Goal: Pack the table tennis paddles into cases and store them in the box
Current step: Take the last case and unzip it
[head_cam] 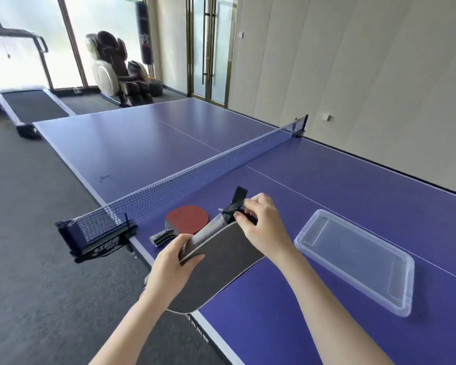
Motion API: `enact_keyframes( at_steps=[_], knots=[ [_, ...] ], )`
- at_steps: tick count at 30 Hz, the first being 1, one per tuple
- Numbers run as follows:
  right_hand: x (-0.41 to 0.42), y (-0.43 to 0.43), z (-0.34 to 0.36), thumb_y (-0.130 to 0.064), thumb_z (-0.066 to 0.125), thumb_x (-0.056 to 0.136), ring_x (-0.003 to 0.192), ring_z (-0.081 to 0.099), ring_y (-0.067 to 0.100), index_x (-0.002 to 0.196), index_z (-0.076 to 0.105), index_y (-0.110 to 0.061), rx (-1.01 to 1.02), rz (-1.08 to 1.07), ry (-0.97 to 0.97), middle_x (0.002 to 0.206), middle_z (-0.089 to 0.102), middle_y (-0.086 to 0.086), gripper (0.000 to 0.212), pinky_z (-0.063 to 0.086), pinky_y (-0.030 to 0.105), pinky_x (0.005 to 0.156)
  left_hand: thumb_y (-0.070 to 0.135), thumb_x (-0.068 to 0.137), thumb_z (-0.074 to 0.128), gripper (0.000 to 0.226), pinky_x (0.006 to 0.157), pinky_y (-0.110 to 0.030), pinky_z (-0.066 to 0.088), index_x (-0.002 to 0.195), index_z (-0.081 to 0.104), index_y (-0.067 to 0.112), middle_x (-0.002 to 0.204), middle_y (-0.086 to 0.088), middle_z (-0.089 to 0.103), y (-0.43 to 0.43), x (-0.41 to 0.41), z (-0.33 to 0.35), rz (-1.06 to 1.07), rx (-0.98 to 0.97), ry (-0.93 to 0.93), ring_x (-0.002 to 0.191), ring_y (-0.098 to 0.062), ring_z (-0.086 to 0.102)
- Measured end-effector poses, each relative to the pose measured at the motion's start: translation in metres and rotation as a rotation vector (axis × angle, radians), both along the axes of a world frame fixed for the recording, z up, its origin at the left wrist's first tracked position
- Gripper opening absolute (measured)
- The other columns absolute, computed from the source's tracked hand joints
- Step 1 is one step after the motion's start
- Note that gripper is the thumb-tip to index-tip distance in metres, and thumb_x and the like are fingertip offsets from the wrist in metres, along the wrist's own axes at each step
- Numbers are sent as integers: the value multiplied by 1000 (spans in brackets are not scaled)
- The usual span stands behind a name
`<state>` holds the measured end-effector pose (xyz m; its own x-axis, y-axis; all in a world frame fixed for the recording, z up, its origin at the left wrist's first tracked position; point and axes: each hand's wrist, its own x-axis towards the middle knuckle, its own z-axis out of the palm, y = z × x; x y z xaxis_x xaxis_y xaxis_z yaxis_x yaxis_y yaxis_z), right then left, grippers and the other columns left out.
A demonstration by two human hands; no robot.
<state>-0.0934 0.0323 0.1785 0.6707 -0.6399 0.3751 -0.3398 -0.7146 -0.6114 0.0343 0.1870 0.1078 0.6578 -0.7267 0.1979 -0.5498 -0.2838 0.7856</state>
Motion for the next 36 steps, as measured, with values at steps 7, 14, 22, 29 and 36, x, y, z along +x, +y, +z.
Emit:
enact_keyframes(
  at_steps=[7, 14, 22, 29, 36],
  knots=[
    [45, -55, -6, -12, 62, 86, 76, 51, 15, 88, 62, -24, 95, 123, 210, 83, 56, 3, 12, 42, 24, 68, 29, 80, 74, 34, 76, -24, 35, 110, 63, 18, 101, 9, 65, -54, 63, -8, -107, 118, -246, 99, -19, 60],
    [73, -105, -12, -10, 62, 76, 57, 47, 9, 72, 52, -15, 224, -42, 151, 63, 56, -6, 12, 38, 16, 53, 34, 81, 71, 33, 78, -26, 37, 112, 63, 23, 109, 9, 66, -118, 112, -12, -170, 149, -308, 103, -19, 60],
    [89, -134, -26, -7, 62, 75, 53, 39, 7, 66, 48, -6, 356, -256, -86, 56, 49, -7, 16, 34, 15, 51, 34, 82, 70, 33, 75, -23, 34, 112, 62, 23, 107, 10, 67, -169, 138, -14, -274, 118, -274, 101, -18, 60],
    [84, -168, -34, -9, 59, 74, 60, 55, 14, 66, 57, -17, 506, -559, -160, 59, 62, -4, 11, 43, 26, 63, 31, 80, 74, 31, 77, -27, 36, 108, 65, 22, 99, 13, 66, -219, 175, -9, -388, 58, -187, 94, -16, 58],
    [57, -166, -52, 5, 56, 82, 59, 51, 18, 74, 59, -8, 755, -761, -318, 58, 62, 4, 15, 42, 22, 58, 21, 75, 80, 19, 64, -15, 44, 81, 65, 30, 74, 12, 65, -255, 219, 3, -609, -44, 269, 66, -2, 57]
  ],
)
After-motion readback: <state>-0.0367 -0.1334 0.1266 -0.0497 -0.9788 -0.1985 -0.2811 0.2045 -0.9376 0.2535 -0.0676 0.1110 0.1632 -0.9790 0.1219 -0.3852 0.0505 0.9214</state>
